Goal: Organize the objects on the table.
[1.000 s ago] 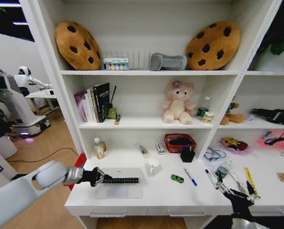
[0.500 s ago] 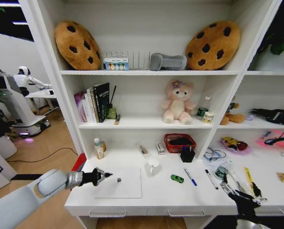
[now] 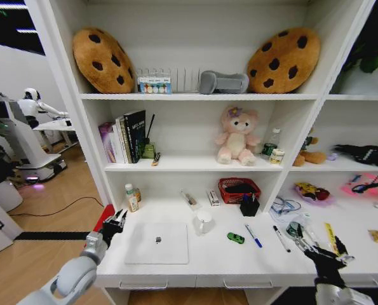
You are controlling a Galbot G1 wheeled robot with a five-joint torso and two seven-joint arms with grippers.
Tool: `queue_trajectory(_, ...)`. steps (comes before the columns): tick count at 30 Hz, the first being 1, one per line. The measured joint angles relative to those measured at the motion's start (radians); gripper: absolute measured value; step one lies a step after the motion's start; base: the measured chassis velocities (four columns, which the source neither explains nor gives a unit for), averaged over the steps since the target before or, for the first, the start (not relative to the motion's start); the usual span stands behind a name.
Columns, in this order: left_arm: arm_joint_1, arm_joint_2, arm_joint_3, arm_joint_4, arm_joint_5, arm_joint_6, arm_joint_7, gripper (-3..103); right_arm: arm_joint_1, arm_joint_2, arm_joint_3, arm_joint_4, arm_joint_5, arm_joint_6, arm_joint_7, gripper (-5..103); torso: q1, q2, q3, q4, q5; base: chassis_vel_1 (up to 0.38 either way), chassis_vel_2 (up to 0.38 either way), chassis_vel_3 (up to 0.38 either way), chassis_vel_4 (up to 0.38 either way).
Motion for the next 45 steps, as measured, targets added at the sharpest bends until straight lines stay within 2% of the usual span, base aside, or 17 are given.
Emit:
queue_trajectory(1, 0.013, -0.016, -0.031, -0.017, 0.002, 0.003, -0.012, 41, -0.003, -0.001, -0.002, 0.003, -0.004, -0.009, 0.003, 100, 0.0, 0.0, 0.0, -0.0001, 0.0, 0.0, 0.0, 0.0, 0.0)
queue_trajectory(2, 0.048, -0.048, -0.107, -0.062, 0.002, 0.025, -0.034, 45, -0.01, -0.004, -0.007, 0.008, -0.009, -0.028, 0.005, 100, 0.0, 0.0, 0.0, -0.0002, 0.0002, 0.0, 0.0, 0.0, 0.0)
queue_trajectory(3, 0.048, -0.048, -0.107, -0.062, 0.002, 0.025, -0.034, 45, -0.01, -0.004, -0.007, 0.008, -0.009, -0.028, 0.005, 100, 0.0, 0.0, 0.0, -0.0002, 0.0002, 0.0, 0.0, 0.0, 0.0)
queue_trajectory(5, 0.123, -0.095, -0.233, -0.147, -0.014, 0.082, -0.049, 57, -0.015, -0.015, -0.022, 0.012, -0.025, -0.063, 0.015, 100, 0.0, 0.0, 0.0, -0.0001, 0.0004, 0.0, 0.0, 0.0, 0.0)
queue_trajectory(7, 0.143, -0.106, -0.262, -0.168, -0.019, 0.095, -0.049, 57, -0.013, -0.018, -0.027, 0.012, -0.03, -0.072, 0.02, 100, 0.0, 0.0, 0.0, 0.0001, 0.0003, 0.0, 0.0, 0.0, 0.0)
queue_trajectory(8, 0.191, -0.126, -0.318, -0.221, -0.031, 0.12, -0.043, 68, -0.007, -0.025, -0.036, 0.014, -0.036, -0.094, 0.029, 100, 0.0, 0.0, 0.0, 0.0, 0.0003, 0.0, 0.0, 0.0, 0.0)
queue_trajectory(9, 0.228, -0.141, -0.355, -0.259, -0.047, 0.136, -0.026, 68, -0.004, -0.029, -0.043, 0.019, -0.037, -0.112, 0.034, 100, 0.0, 0.0, 0.0, 0.0001, 0.0003, 0.0, 0.0, 0.0, 0.0)
queue_trajectory(10, 0.262, -0.152, -0.384, -0.293, -0.066, 0.151, -0.003, 73, -0.001, -0.032, -0.048, 0.025, -0.036, -0.126, 0.037, 100, 0.0, 0.0, 0.0, 0.0001, 0.0004, 0.0, 0.0, 0.0, 0.0)
queue_trajectory(11, 0.262, -0.152, -0.384, -0.293, -0.066, 0.151, -0.003, 73, -0.001, -0.032, -0.048, 0.025, -0.036, -0.126, 0.037, 100, 0.0, 0.0, 0.0, 0.0001, 0.0004, 0.0, 0.0, 0.0, 0.0)
queue_trajectory(13, 0.323, -0.167, -0.428, -0.355, -0.101, 0.178, 0.044, 84, -0.004, -0.035, -0.058, 0.038, -0.035, -0.145, 0.035, 100, 0.0, 0.0, 0.0, 0.0002, 0.0003, 0.0, 0.0, 0.0, 0.0)
queue_trajectory(14, 0.323, -0.167, -0.428, -0.355, -0.101, 0.178, 0.044, 84, -0.004, -0.035, -0.058, 0.038, -0.035, -0.145, 0.035, 100, 0.0, 0.0, 0.0, 0.0002, 0.0003, 0.0, 0.0, 0.0, 0.0)
queue_trajectory(17, 0.36, -0.183, -0.454, -0.425, -0.123, 0.21, 0.057, 98, -0.021, -0.034, -0.065, 0.053, -0.039, -0.151, 0.017, 100, 0.0, 0.0, 0.0, 0.0, 0.0001, 0.0, 0.0, 0.0, 0.0)
queue_trajectory(21, 0.349, -0.188, -0.476, -0.456, -0.171, 0.249, 0.045, 100, -0.04, -0.026, -0.067, 0.061, -0.053, -0.141, 0.005, 100, 0.0, 0.0, 0.0, 0.0, 0.0001, 0.0, 0.0, 0.0, 0.0)
queue_trajectory(26, 0.317, -0.206, -0.509, -0.452, -0.185, 0.289, 0.038, 100, -0.072, -0.013, -0.081, 0.069, -0.082, -0.111, -0.021, 100, 0.0, 0.0, 0.0, -0.0001, -0.0001, 0.0, 0.0, 0.0, 0.0)
queue_trajectory(37, 0.317, -0.218, -0.518, -0.456, -0.187, 0.304, 0.039, 100, -0.076, -0.014, -0.105, 0.077, -0.098, -0.099, -0.025, 100, 0.0, 0.0, 0.0, 0.0, 0.0, 0.0, 0.0, 0.0, 0.0)
queue_trajectory(41, 0.316, -0.218, -0.516, -0.455, -0.185, 0.304, 0.039, 100, -0.077, -0.012, -0.159, 0.06, -0.119, -0.065, -0.035, 100, 0.0, 0.0, 0.0, 0.0, 0.0, 0.0, 0.0, 0.0, 0.0)
queue_trajectory(45, 0.315, -0.217, -0.515, -0.453, -0.185, 0.304, 0.039, 100, -0.115, -0.012, -0.218, 0.004, -0.168, -0.021, -0.093, 100, 0.0, 0.0, 0.0, 0.0, 0.0001, 0.0, 0.0, 0.0, 0.0)
